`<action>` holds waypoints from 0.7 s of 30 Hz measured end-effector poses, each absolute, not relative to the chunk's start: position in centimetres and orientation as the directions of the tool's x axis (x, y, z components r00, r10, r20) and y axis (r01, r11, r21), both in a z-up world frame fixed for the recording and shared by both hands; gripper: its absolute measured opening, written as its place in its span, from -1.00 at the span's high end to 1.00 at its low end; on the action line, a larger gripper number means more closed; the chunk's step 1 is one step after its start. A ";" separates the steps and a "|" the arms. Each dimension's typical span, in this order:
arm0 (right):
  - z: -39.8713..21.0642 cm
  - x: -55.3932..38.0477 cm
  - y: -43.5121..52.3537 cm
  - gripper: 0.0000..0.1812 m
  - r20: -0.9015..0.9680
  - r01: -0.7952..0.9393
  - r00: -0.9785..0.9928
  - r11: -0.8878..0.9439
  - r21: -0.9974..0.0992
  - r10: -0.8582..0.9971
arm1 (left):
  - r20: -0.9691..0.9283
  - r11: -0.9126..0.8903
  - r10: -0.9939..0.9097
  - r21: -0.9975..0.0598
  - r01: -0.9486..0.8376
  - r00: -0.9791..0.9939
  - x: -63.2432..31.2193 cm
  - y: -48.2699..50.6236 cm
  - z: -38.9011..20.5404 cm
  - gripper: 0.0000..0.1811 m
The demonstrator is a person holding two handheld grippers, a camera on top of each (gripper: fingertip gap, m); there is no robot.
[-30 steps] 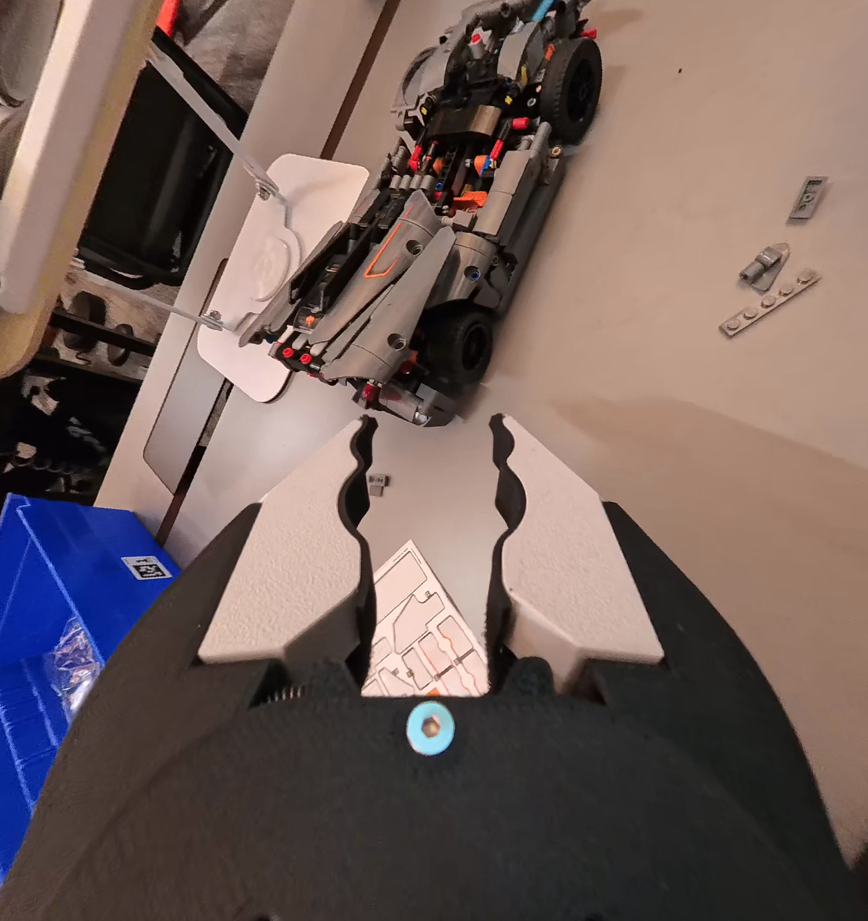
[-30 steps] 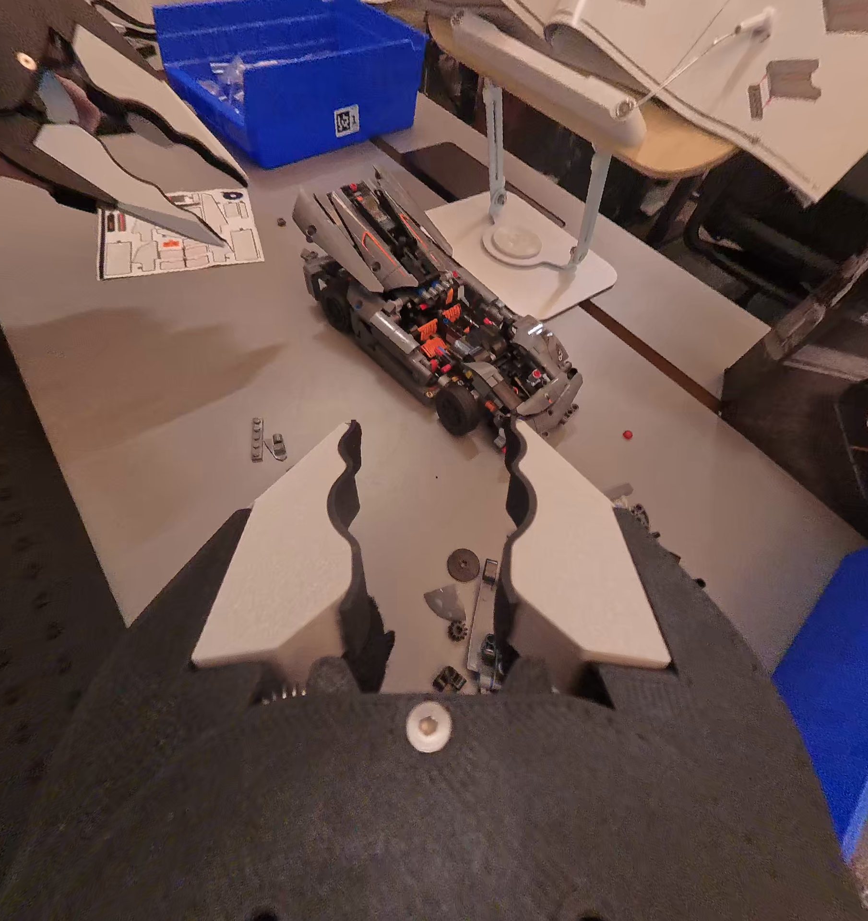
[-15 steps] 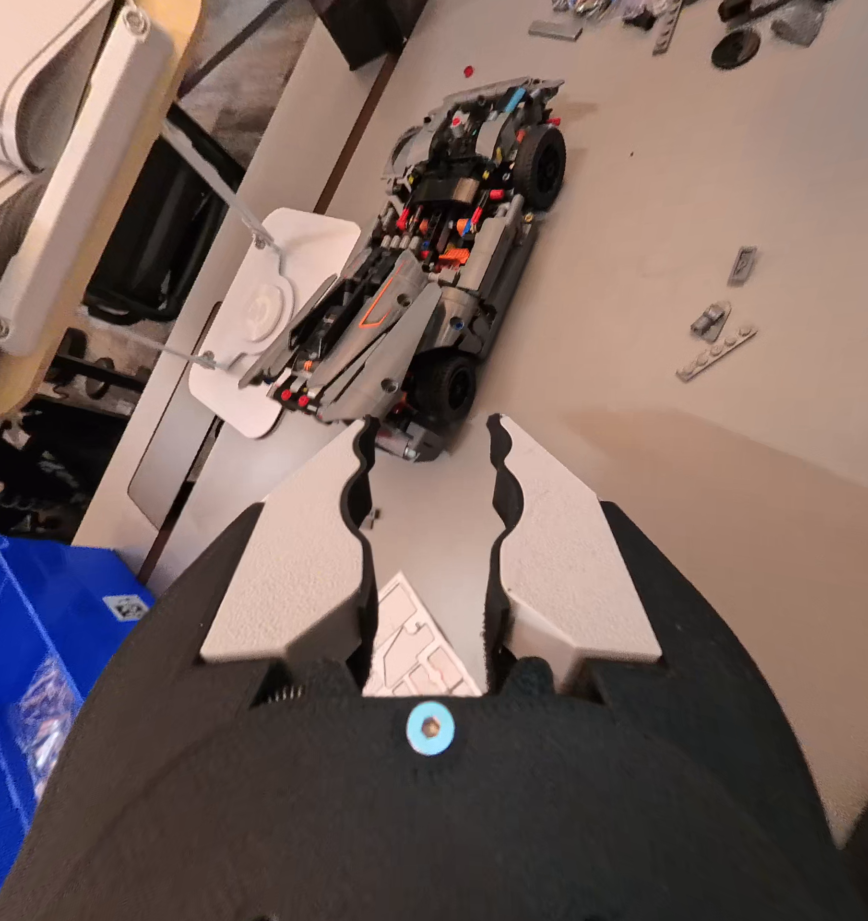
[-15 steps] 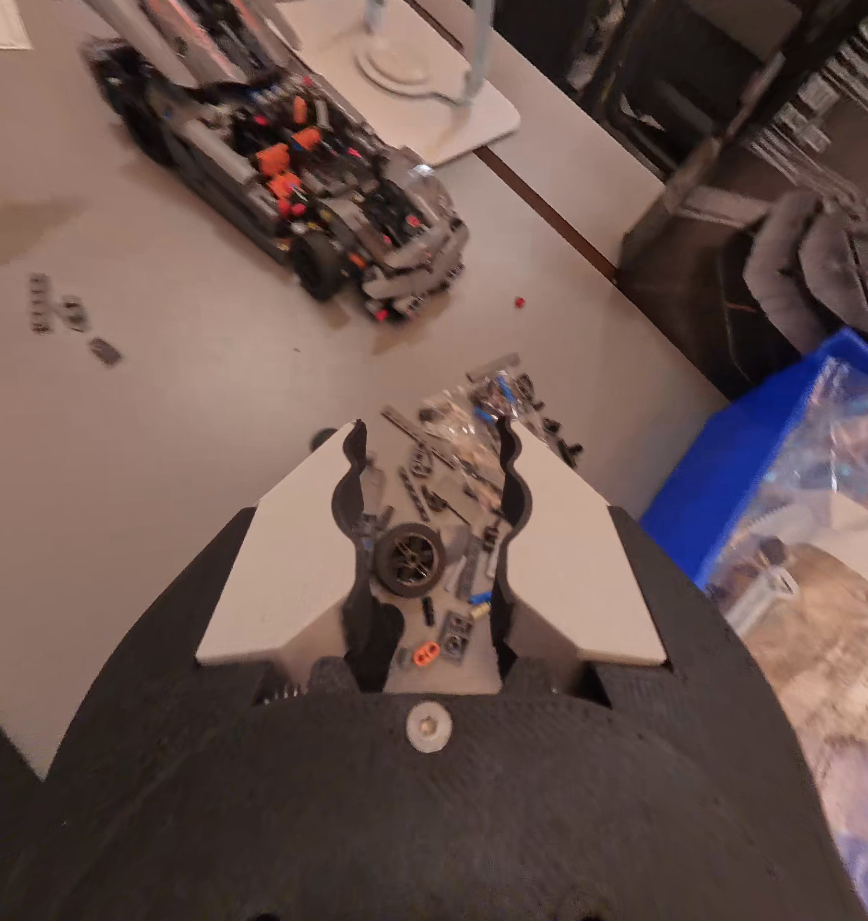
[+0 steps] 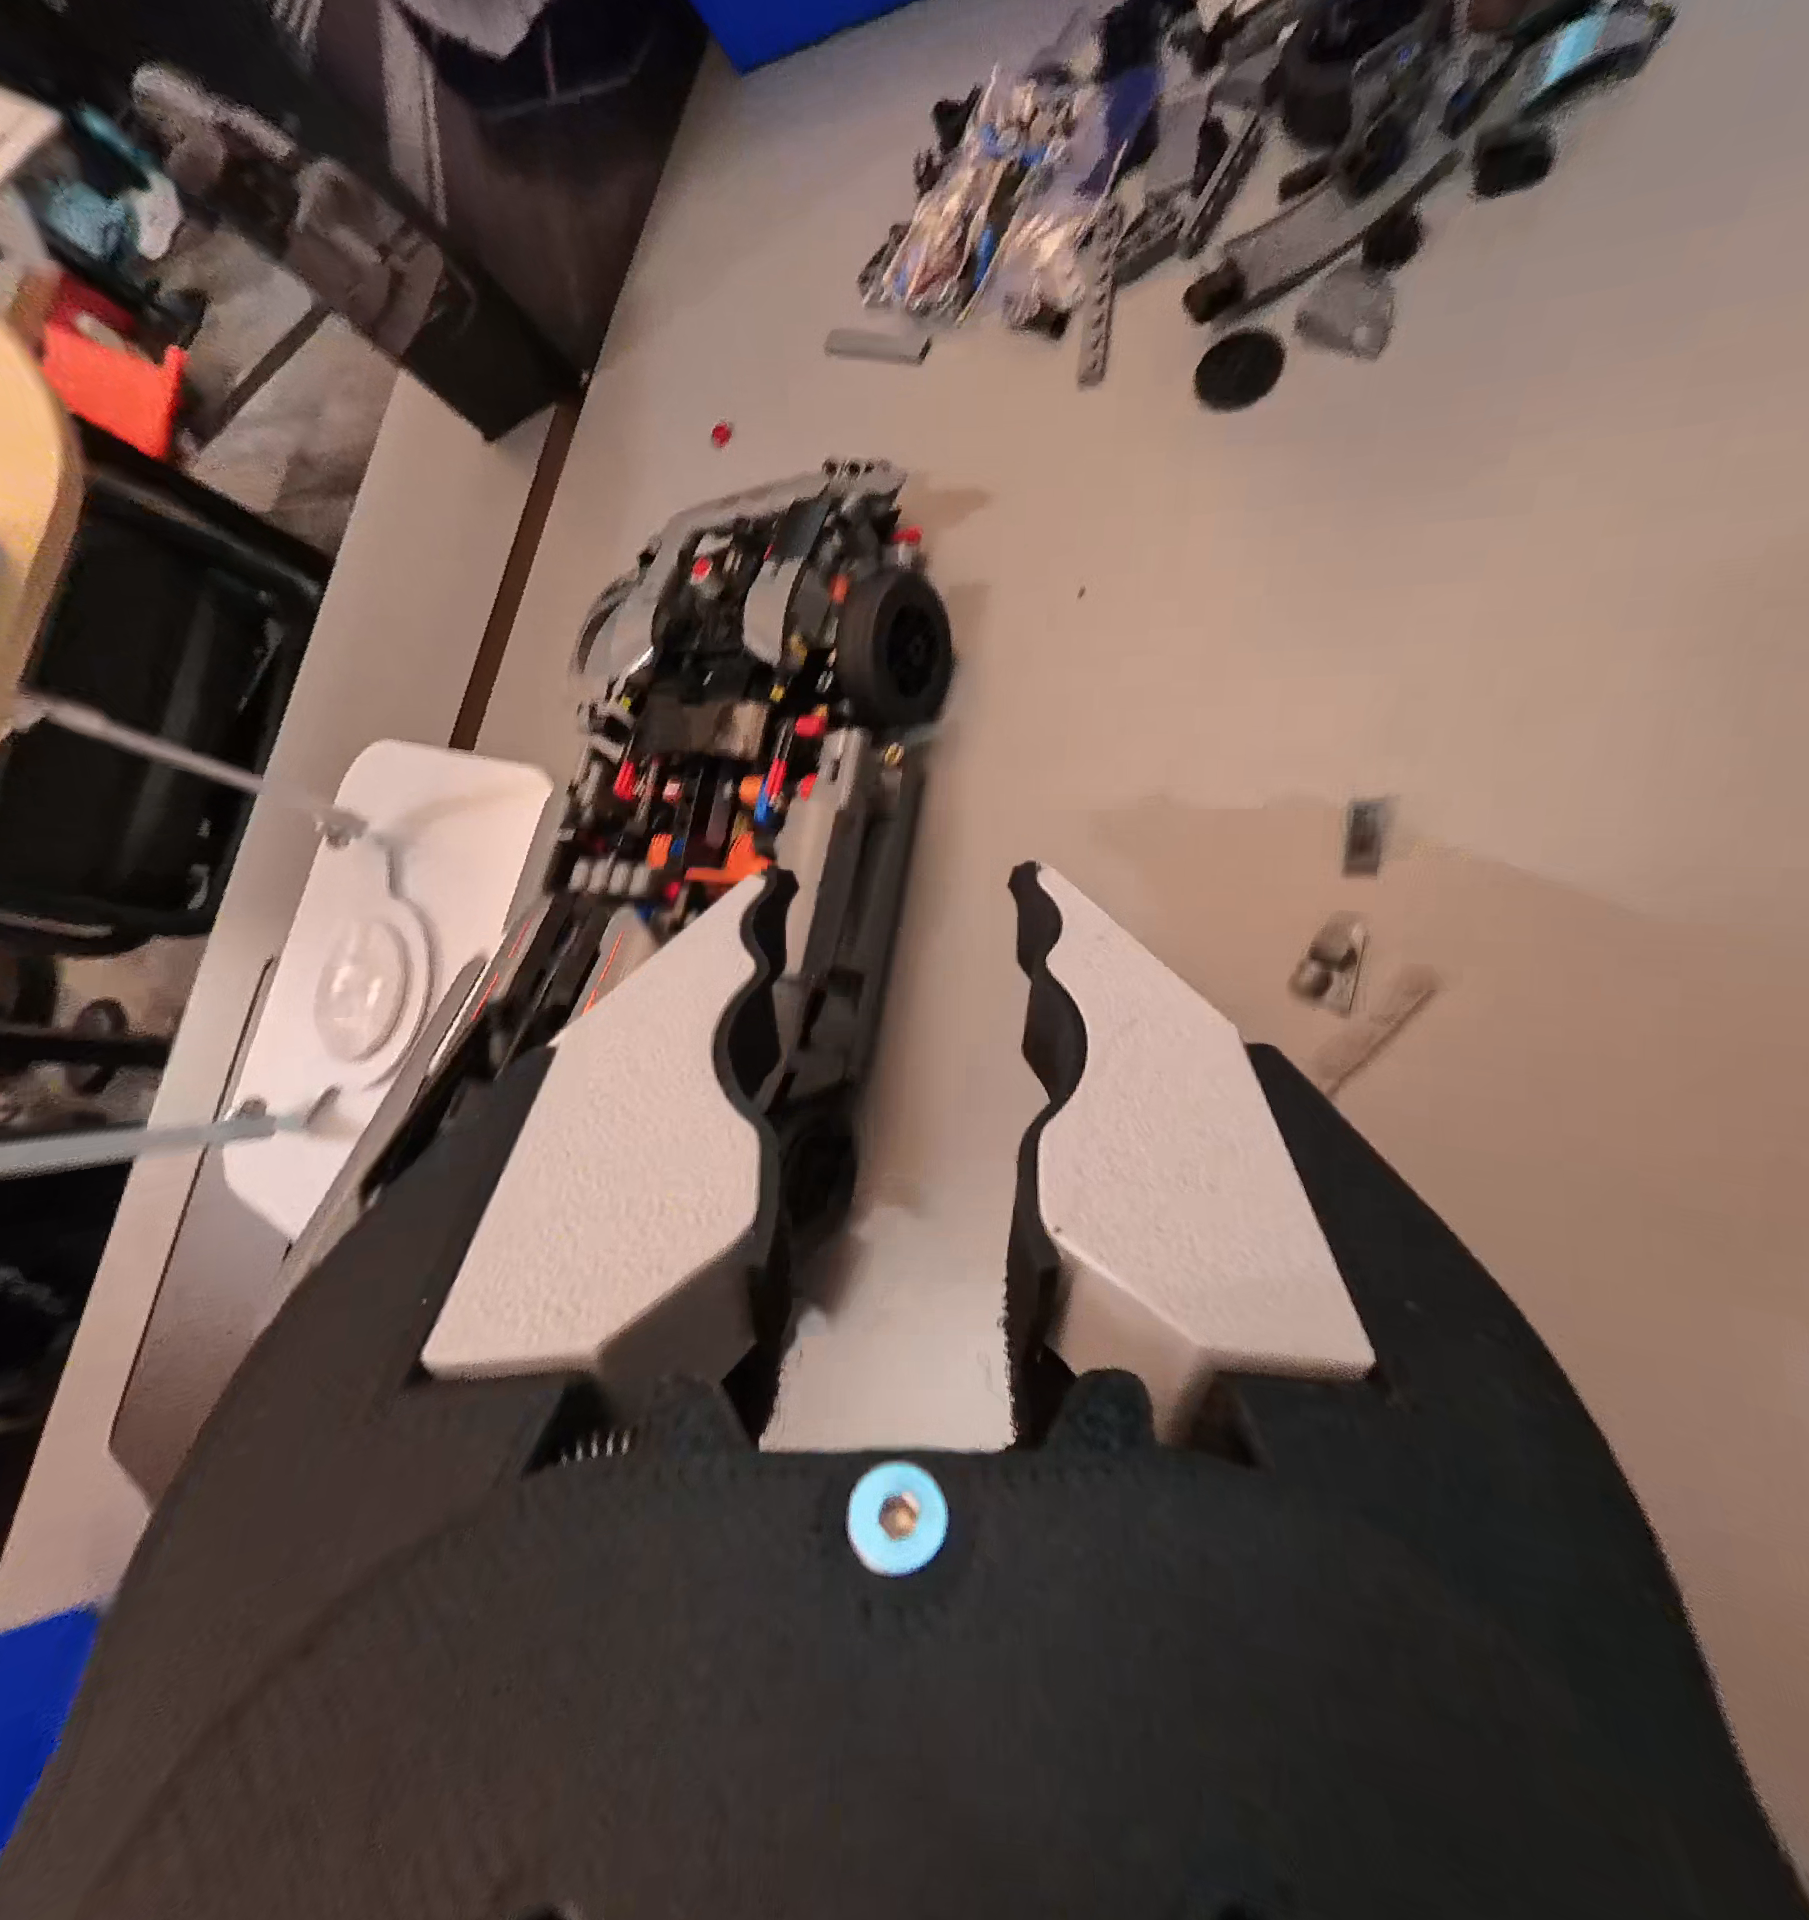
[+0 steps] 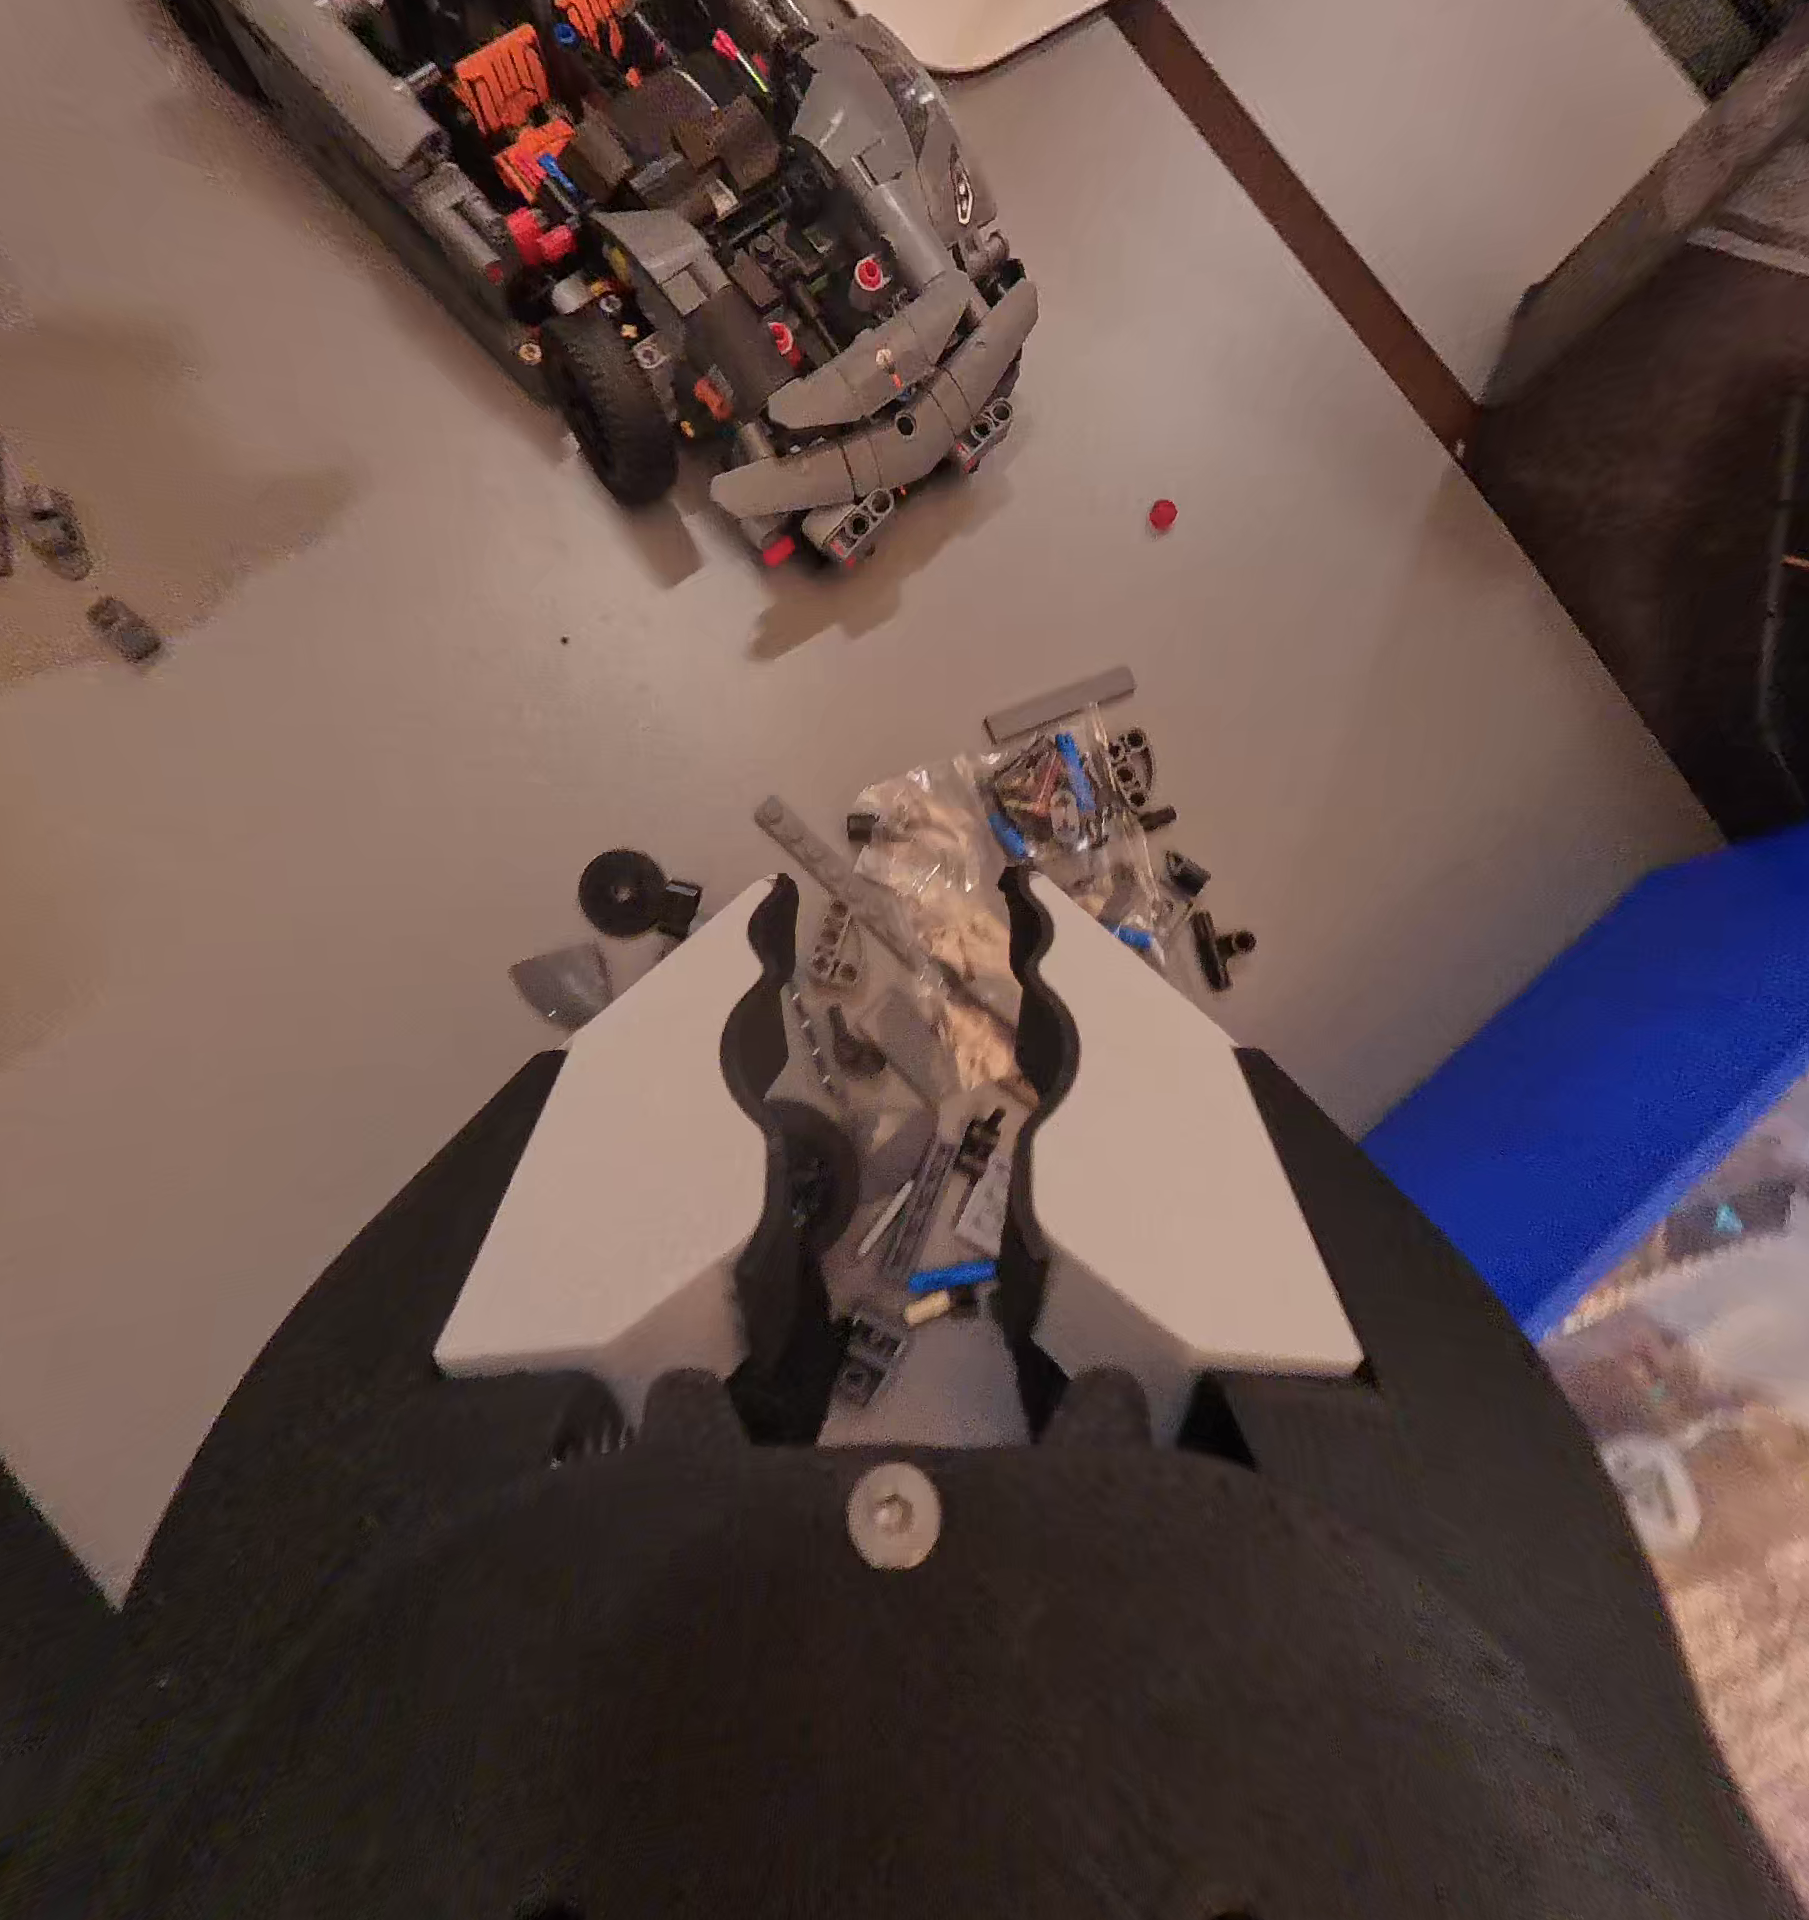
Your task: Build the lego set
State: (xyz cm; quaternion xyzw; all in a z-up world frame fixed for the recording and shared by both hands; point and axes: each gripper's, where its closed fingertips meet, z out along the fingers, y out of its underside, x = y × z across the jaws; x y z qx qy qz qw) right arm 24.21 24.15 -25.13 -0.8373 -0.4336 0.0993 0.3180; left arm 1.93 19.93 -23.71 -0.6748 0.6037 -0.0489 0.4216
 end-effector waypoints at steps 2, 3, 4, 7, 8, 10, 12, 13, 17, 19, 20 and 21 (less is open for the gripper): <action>-26.0 23.9 25.7 0.60 0.111 0.690 0.590 -0.427 -0.585 0.800 | -0.464 0.123 -0.853 -0.622 -0.773 0.238 3.8 20.2 -24.2 0.56; -26.4 23.7 26.4 0.61 0.097 0.690 0.593 -0.443 -0.572 0.799 | -0.470 0.141 -0.855 -0.617 -0.775 0.219 4.7 20.2 -24.6 0.56; -26.8 23.7 26.9 0.61 0.084 0.689 0.601 -0.462 -0.558 0.795 | -0.479 0.154 -0.854 -0.606 -0.781 0.202 5.5 20.3 -25.0 0.55; -28.0 24.0 27.9 0.67 0.108 0.732 0.589 -0.472 -0.492 0.801 | -0.479 0.171 -0.858 -0.610 -0.774 0.188 7.2 20.7 -25.7 0.55; -28.4 24.2 28.1 0.67 0.128 0.743 0.592 -0.478 -0.468 0.796 | -0.470 0.171 -0.862 -0.620 -0.766 0.188 7.6 20.6 -26.0 0.55; -29.3 24.4 28.1 0.67 0.145 0.764 0.589 -0.489 -0.420 0.795 | -0.479 0.166 -0.853 -0.626 -0.762 0.208 7.7 21.1 -26.3 0.55; -30.3 24.9 28.3 0.69 0.179 0.787 0.583 -0.496 -0.367 0.793 | -0.455 0.164 -0.869 -0.635 -0.755 0.195 7.8 20.9 -27.0 0.56; -30.8 24.9 28.2 0.70 0.181 0.795 0.578 -0.499 -0.344 0.796 | -0.453 0.163 -0.871 -0.634 -0.756 0.192 7.7 20.9 -27.2 0.56; -32.0 25.2 28.8 0.77 0.186 0.794 0.591 -0.524 -0.310 0.785 | -0.431 0.158 -0.881 -0.660 -0.735 0.197 7.9 20.7 -27.3 0.58; -32.0 25.2 29.1 0.88 0.196 0.794 0.590 -0.517 -0.320 0.783 | -0.443 0.167 -0.875 -0.655 -0.737 0.196 7.8 20.8 -27.4 0.59; -32.1 25.1 29.1 0.93 0.197 0.798 0.584 -0.512 -0.316 0.788 | -0.443 0.168 -0.875 -0.655 -0.737 0.195 7.8 20.8 -27.5 0.59; -32.0 25.0 29.1 0.97 0.202 0.803 0.577 -0.504 -0.317 0.791 | -0.441 0.167 -0.876 -0.657 -0.735 0.196 7.8 20.9 -27.6 0.59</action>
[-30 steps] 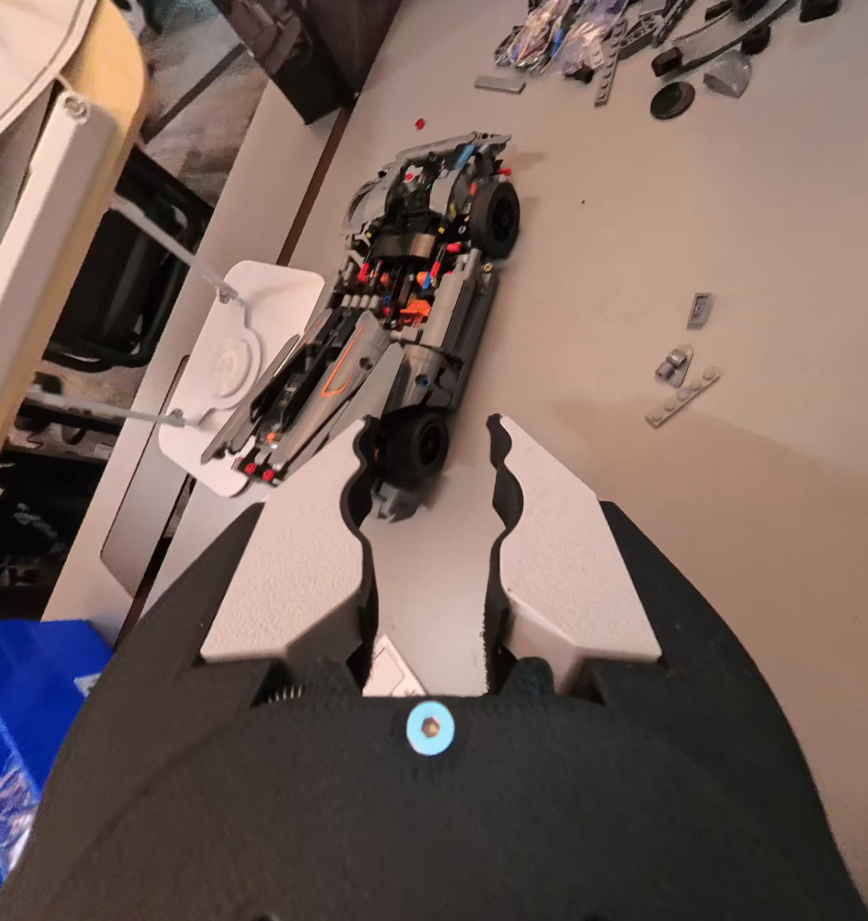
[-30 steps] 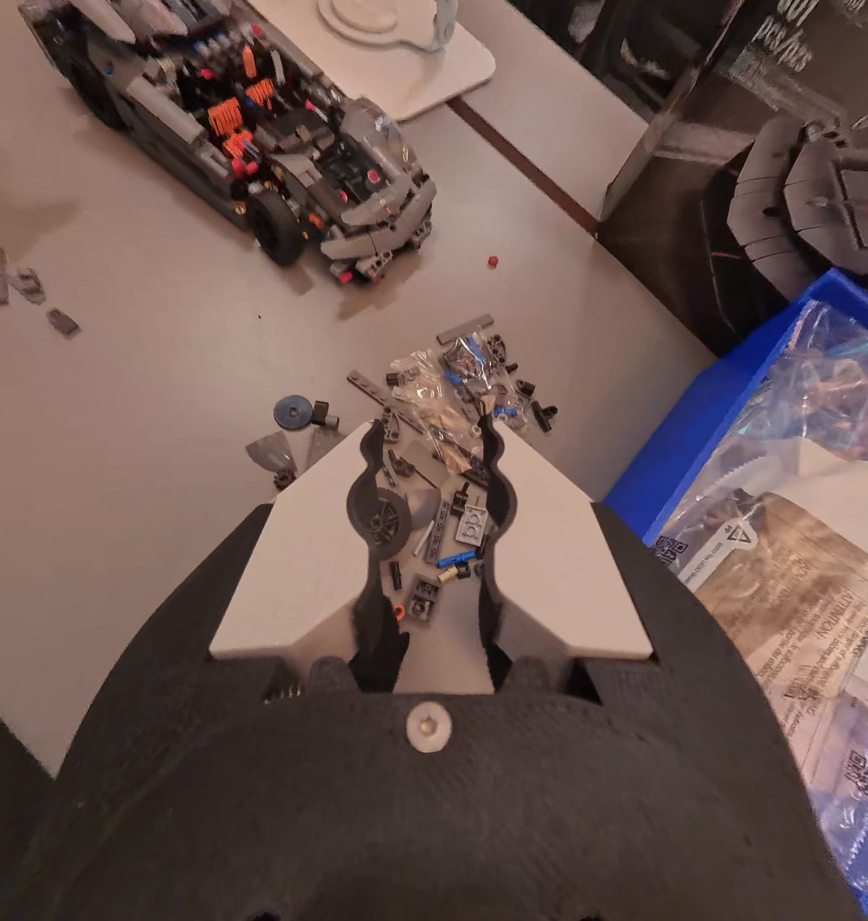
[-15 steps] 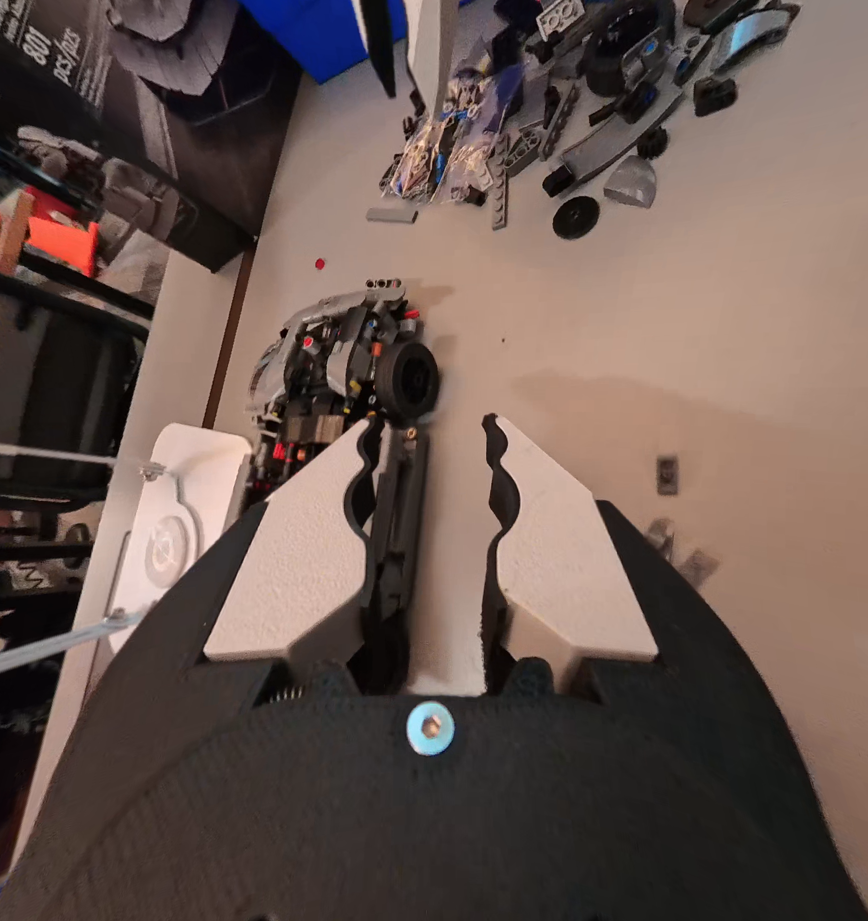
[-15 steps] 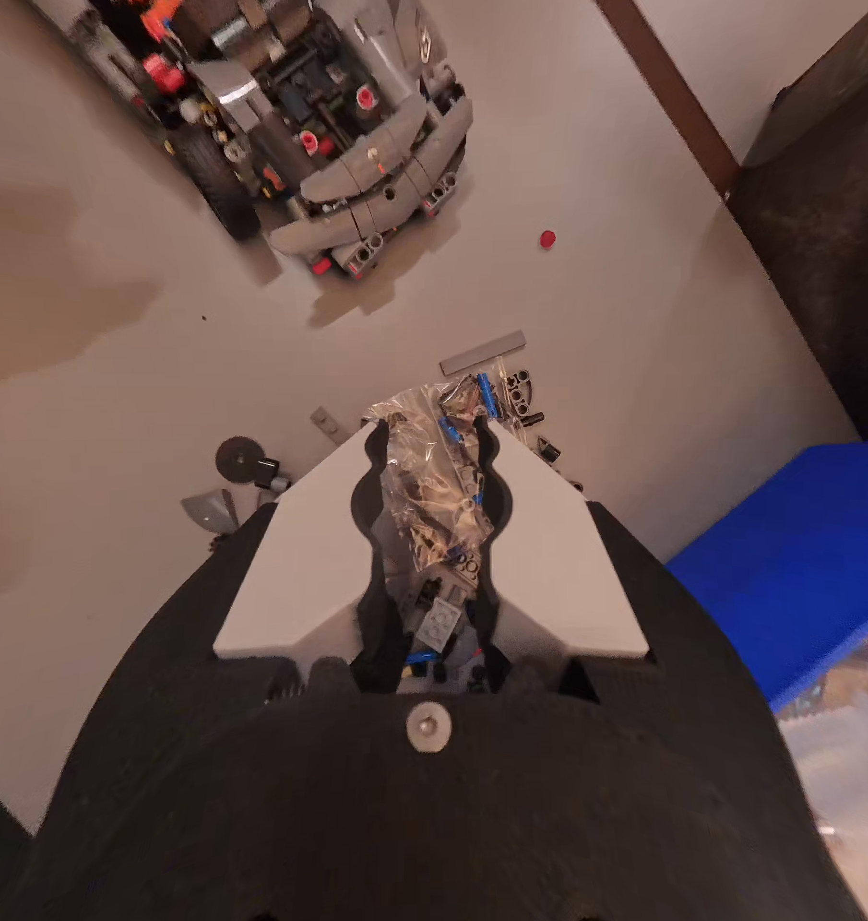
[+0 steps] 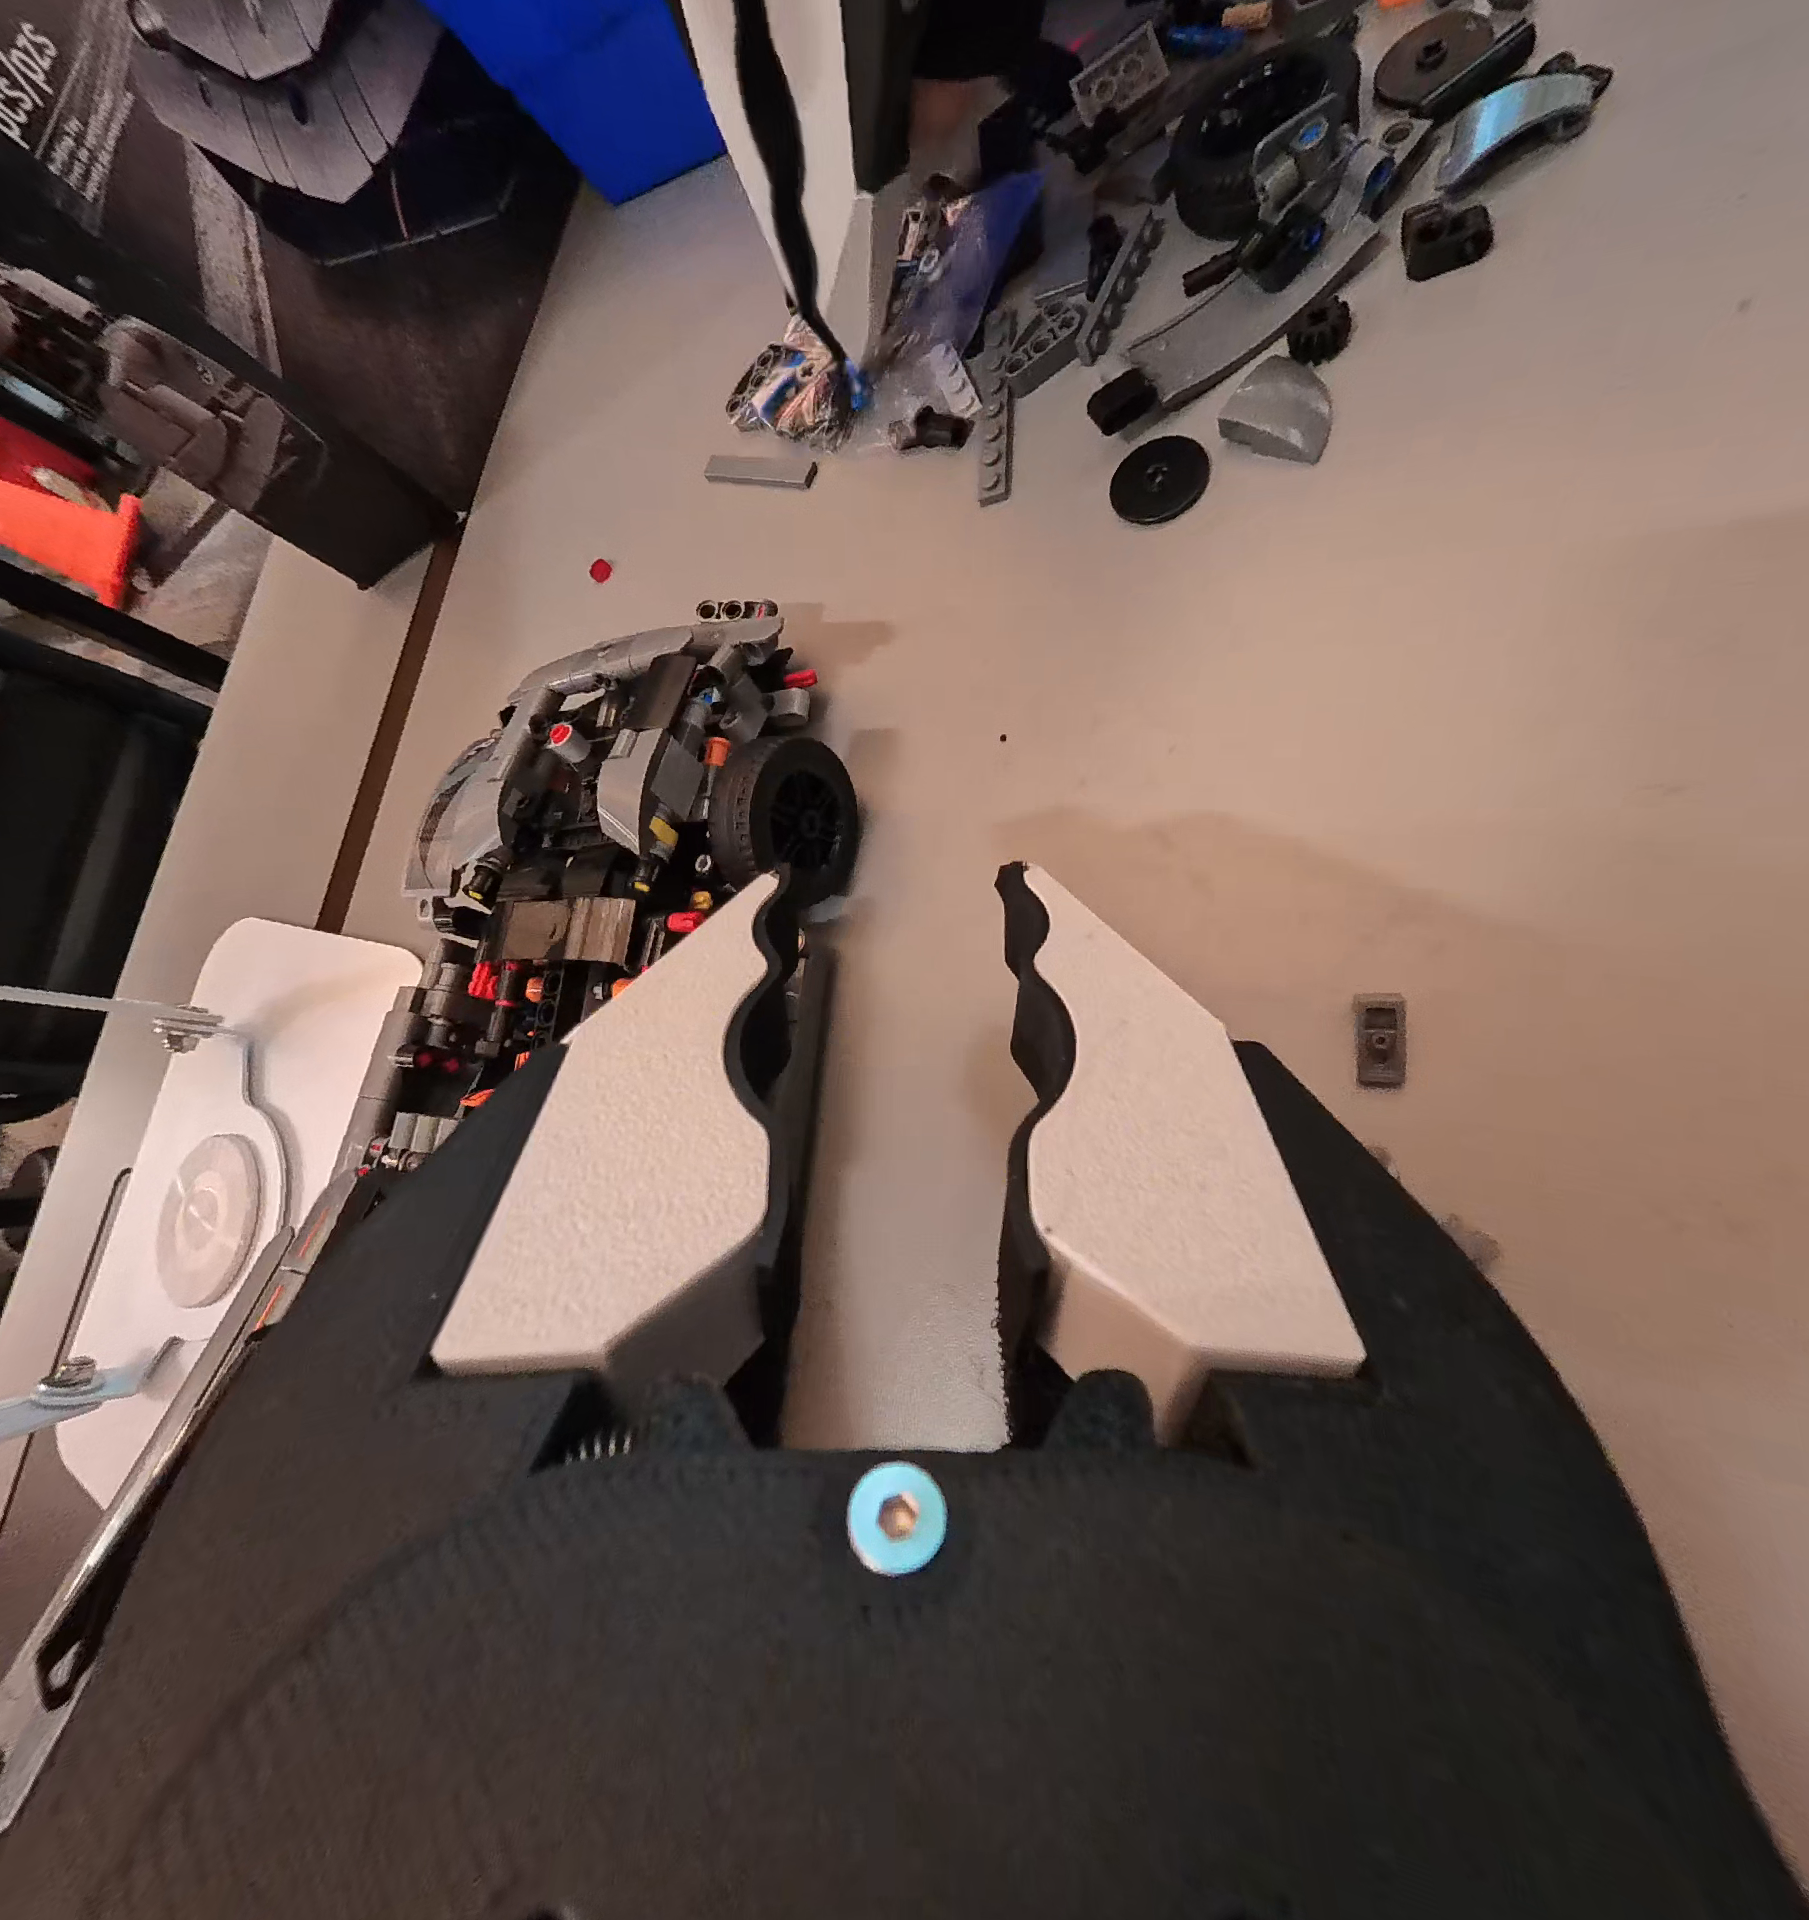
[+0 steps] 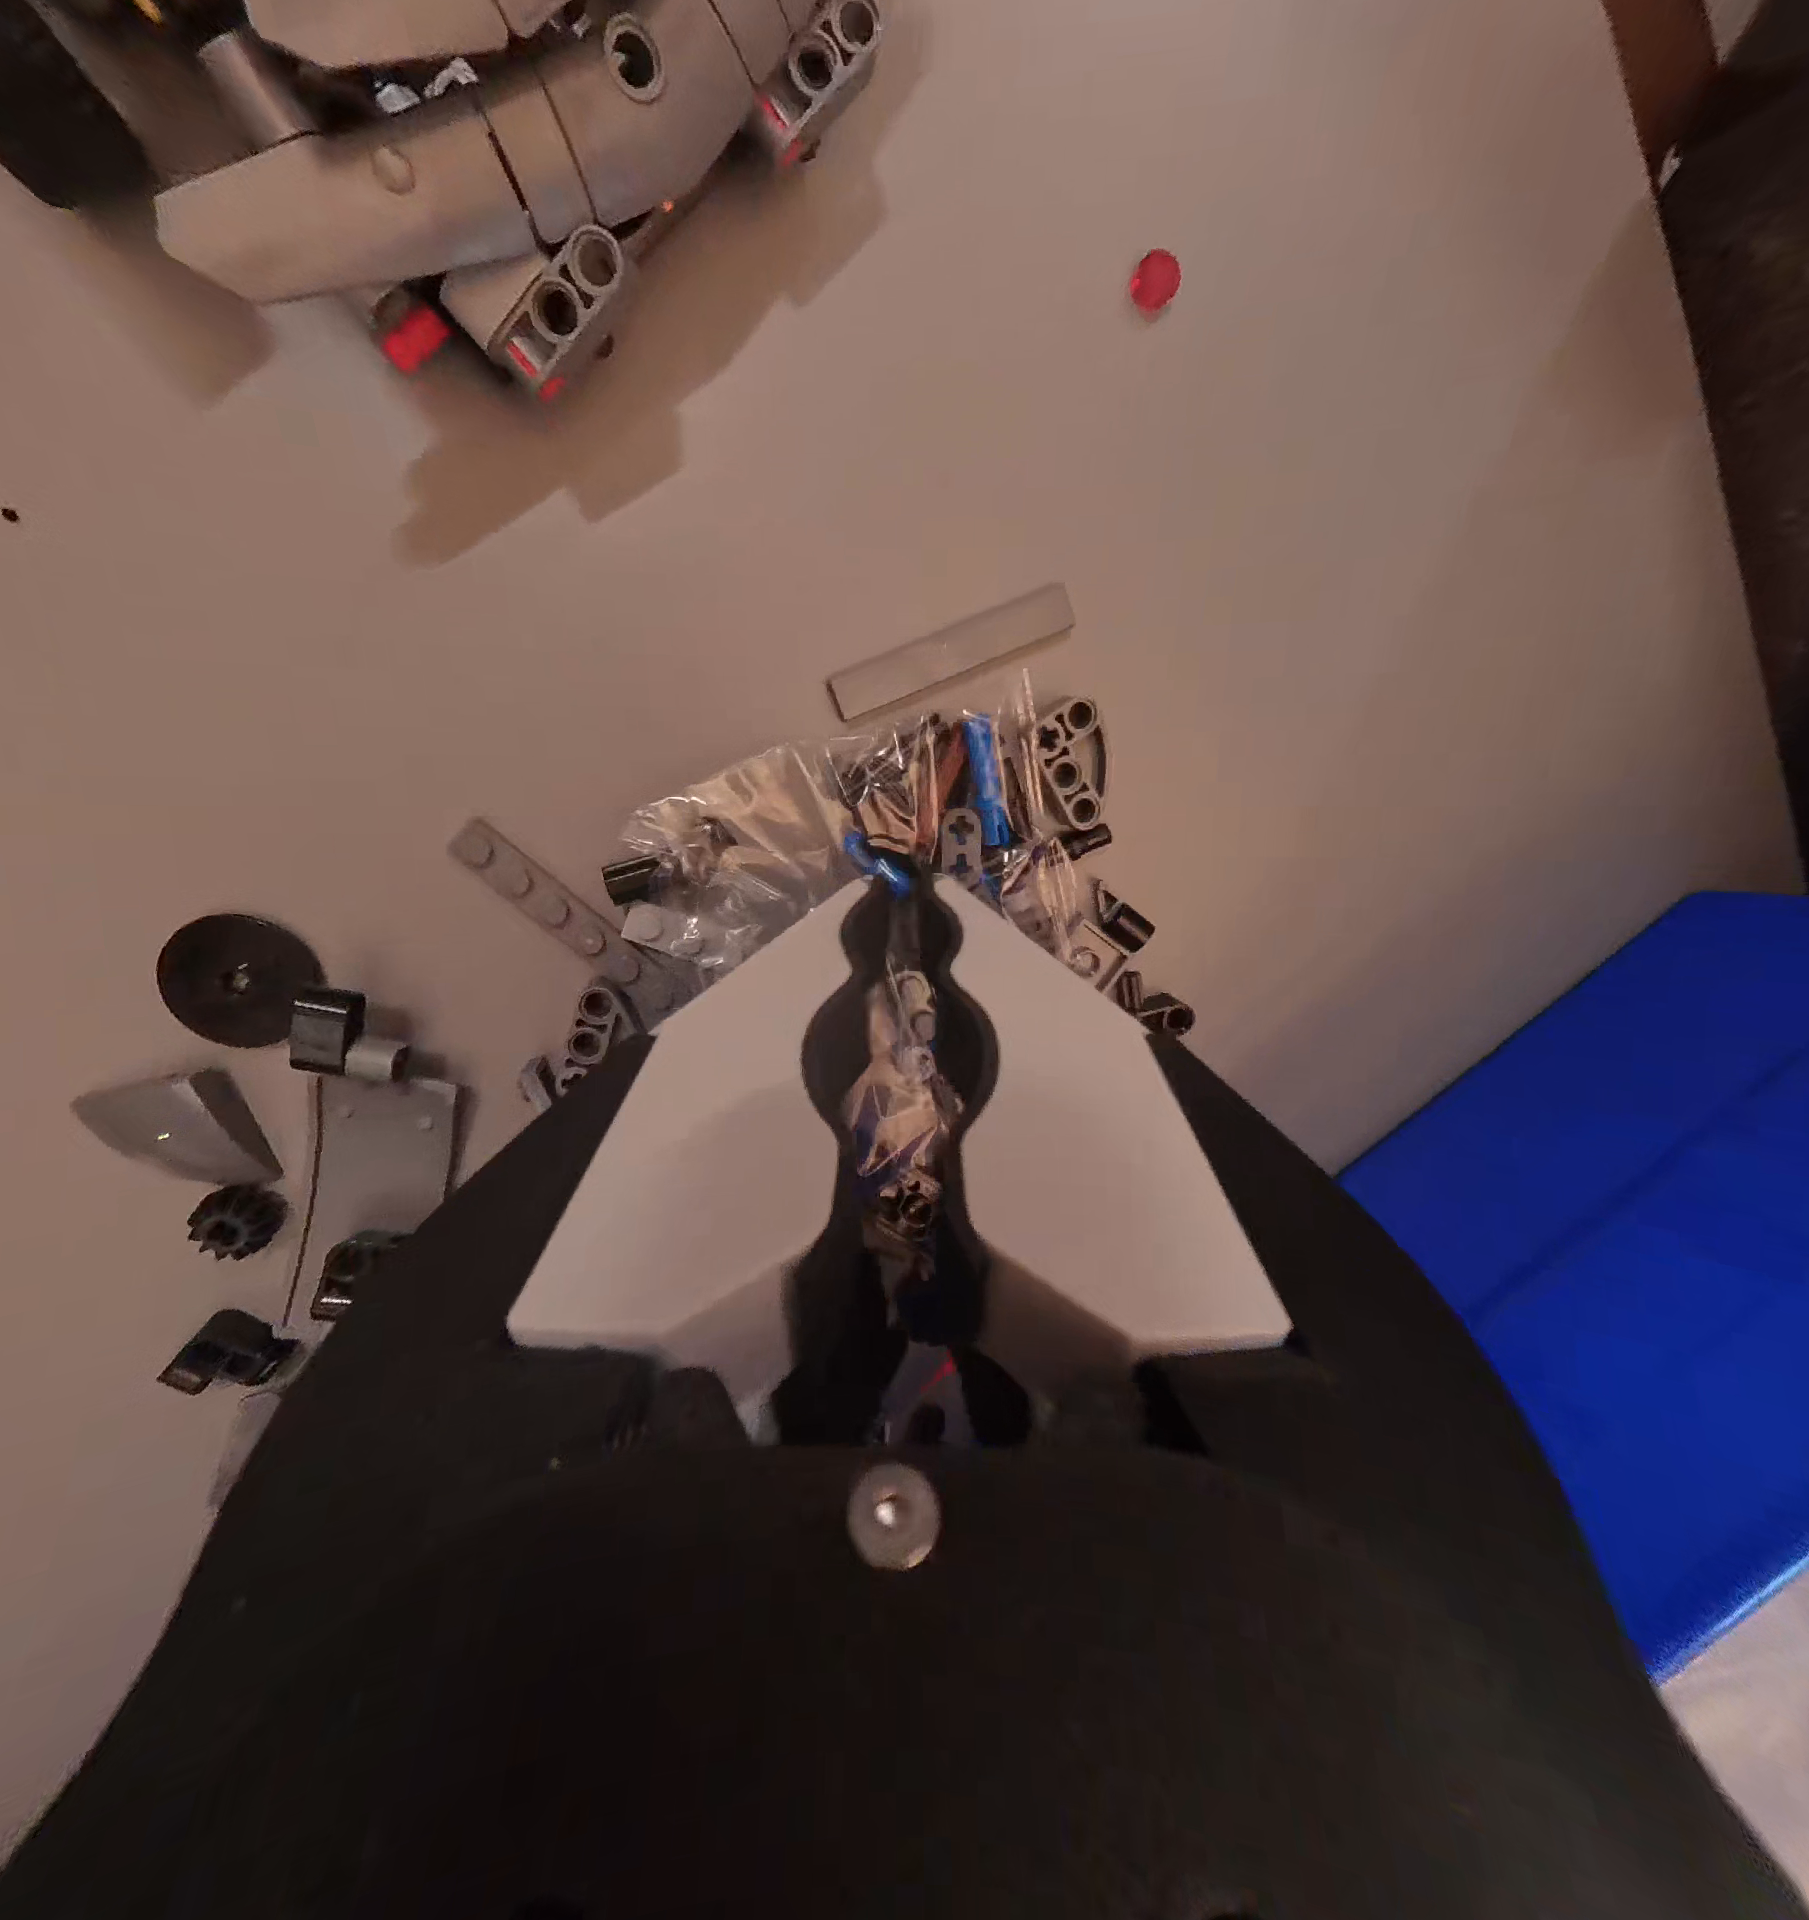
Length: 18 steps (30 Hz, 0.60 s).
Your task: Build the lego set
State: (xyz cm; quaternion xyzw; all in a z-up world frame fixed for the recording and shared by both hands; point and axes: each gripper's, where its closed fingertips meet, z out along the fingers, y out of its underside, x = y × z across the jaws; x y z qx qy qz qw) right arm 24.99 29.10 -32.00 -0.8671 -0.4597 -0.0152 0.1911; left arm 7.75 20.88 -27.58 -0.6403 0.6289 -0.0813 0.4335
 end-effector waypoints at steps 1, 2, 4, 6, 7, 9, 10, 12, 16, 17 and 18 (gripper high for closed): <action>-31.8 24.8 29.0 1.00 0.203 0.807 0.570 -0.496 -0.320 0.796 | -0.437 0.162 -0.877 -0.660 -0.734 0.199 7.7 21.0 -27.7 0.59; -31.6 24.6 28.8 1.00 0.196 0.810 0.564 -0.491 -0.322 0.802 | -0.431 0.156 -0.880 -0.661 -0.734 0.201 7.7 21.0 -27.8 0.58; -30.6 24.2 28.8 1.00 0.196 0.805 0.564 -0.480 -0.348 0.802 | -0.434 0.157 -0.877 -0.665 -0.730 0.205 7.6 21.2 -27.7 0.59; -29.3 23.6 28.6 1.00 0.188 0.790 0.570 -0.471 -0.393 0.800 | -0.435 0.151 -0.874 -0.669 -0.728 0.218 7.5 21.4 -27.5 0.59; -28.7 23.3 28.4 1.00 0.184 0.786 0.569 -0.464 -0.409 0.802 | -0.438 0.149 -0.870 -0.672 -0.725 0.227 7.4 21.6 -27.3 0.59; -27.2 22.7 27.9 1.00 0.174 0.773 0.568 -0.448 -0.449 0.805 | -0.432 0.147 -0.871 -0.683 -0.716 0.233 7.4 21.6 -27.1 0.59; -26.3 22.3 27.6 1.00 0.156 0.759 0.569 -0.443 -0.477 0.808 | -0.433 0.150 -0.871 -0.685 -0.713 0.233 7.4 21.5 -27.0 0.59; -24.5 20.9 26.5 1.00 0.104 0.726 0.554 -0.418 -0.546 0.826 | -0.449 0.157 -0.861 -0.681 -0.715 0.239 7.4 21.7 -26.8 0.59; -21.4 16.9 23.1 1.00 -0.086 0.619 0.472 -0.399 -0.677 0.878 | -0.452 0.156 -0.853 -0.697 -0.700 0.260 7.3 22.0 -25.9 0.54; -20.9 16.1 22.2 1.00 -0.119 0.605 0.443 -0.394 -0.692 0.889 | -0.448 0.157 -0.853 -0.709 -0.688 0.268 7.3 22.0 -25.4 0.51; -20.6 15.1 21.3 1.00 -0.149 0.592 0.415 -0.391 -0.705 0.898 | -0.441 0.159 -0.854 -0.726 -0.669 0.276 7.3 21.8 -24.8 0.48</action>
